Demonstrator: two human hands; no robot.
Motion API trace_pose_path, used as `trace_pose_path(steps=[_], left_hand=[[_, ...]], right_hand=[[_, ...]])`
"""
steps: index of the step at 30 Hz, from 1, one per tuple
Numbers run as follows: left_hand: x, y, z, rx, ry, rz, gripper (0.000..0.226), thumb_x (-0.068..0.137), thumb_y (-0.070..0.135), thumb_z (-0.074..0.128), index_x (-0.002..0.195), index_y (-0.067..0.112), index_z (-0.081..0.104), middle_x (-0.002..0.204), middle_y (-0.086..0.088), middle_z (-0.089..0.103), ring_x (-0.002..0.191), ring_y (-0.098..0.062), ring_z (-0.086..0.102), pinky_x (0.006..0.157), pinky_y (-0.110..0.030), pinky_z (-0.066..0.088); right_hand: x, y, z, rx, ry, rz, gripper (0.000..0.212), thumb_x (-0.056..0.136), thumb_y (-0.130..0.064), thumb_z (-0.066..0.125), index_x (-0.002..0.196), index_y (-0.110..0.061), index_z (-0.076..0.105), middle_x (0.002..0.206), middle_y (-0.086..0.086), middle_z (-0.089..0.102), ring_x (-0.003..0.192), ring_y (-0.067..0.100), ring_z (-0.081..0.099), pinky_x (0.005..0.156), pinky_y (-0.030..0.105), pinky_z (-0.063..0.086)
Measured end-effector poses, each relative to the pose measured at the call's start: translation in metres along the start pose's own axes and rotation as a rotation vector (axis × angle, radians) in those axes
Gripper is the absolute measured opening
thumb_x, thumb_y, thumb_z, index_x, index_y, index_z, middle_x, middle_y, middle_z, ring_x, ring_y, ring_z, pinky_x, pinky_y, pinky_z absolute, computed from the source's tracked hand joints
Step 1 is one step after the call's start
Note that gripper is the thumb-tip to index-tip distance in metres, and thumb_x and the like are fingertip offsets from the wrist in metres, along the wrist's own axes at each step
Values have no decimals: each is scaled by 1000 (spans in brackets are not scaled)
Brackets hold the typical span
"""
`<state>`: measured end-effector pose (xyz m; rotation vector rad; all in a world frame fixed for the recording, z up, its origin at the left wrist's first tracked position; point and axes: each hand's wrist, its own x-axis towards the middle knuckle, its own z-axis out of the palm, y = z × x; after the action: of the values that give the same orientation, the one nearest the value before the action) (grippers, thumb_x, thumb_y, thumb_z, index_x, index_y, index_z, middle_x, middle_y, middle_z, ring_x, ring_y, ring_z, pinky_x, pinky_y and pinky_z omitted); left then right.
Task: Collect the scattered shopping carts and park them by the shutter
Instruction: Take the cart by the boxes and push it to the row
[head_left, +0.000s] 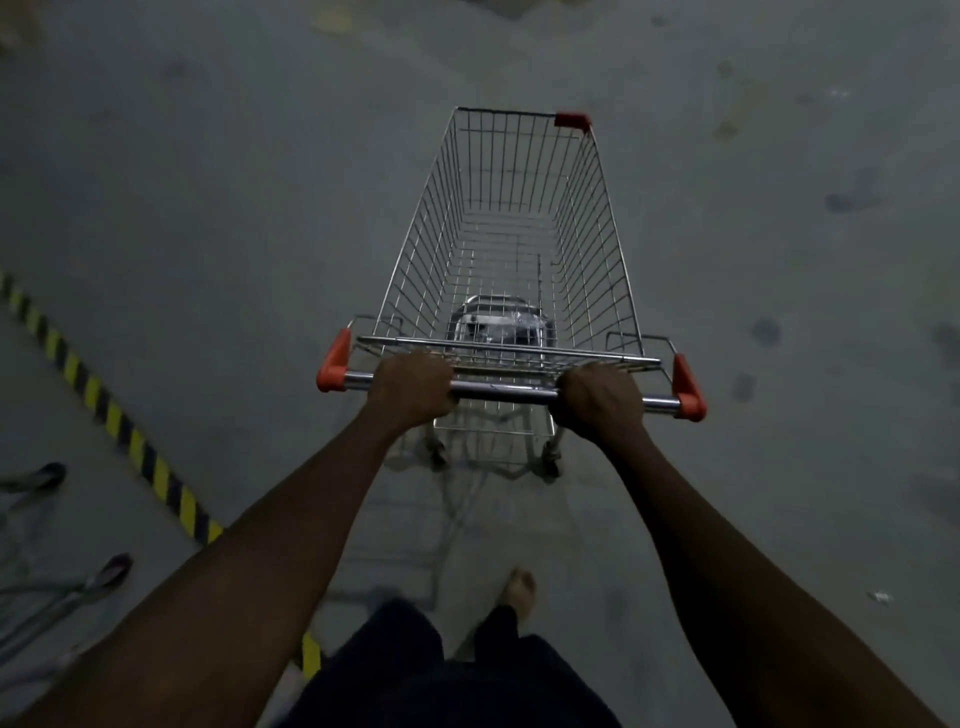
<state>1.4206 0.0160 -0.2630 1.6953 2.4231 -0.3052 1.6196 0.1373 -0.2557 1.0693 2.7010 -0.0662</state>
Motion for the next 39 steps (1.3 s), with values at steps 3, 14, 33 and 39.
trace_pose_path(steps=[3,14,33,39], left_hand=[[21,-38,-5,-6,-6,-80,33,79,43,58,98,18,68,98,-3,70,94,-26,67,75,-34,51],[105,-211,-12,-46,41,-239,38,81,49,55,98,18,68,96,-4,70,91,-26,66,77,-36,51],[248,-511,-14,-94,18,-502,39,82,50,56,106,22,68,103,-1,70,98,-22,66,79,-33,49],[304,-619,-42,-203,-32,-650,38,80,45,61,111,24,66,106,-2,69,99,-24,65,80,-33,50]], right_hand=[[49,-21,-14,0,12,-53,23,78,-38,63,77,-16,69,67,3,60,57,24,57,54,27,43],[243,-129,-60,-78,52,-226,24,77,-40,63,78,-16,70,74,5,68,65,28,67,54,27,40],[558,-334,-128,-134,110,-483,24,75,-37,59,67,-15,65,61,5,62,57,30,63,52,27,41],[688,-414,-169,-93,131,-604,26,76,-38,61,75,-13,68,72,9,67,67,31,67,56,28,38]])
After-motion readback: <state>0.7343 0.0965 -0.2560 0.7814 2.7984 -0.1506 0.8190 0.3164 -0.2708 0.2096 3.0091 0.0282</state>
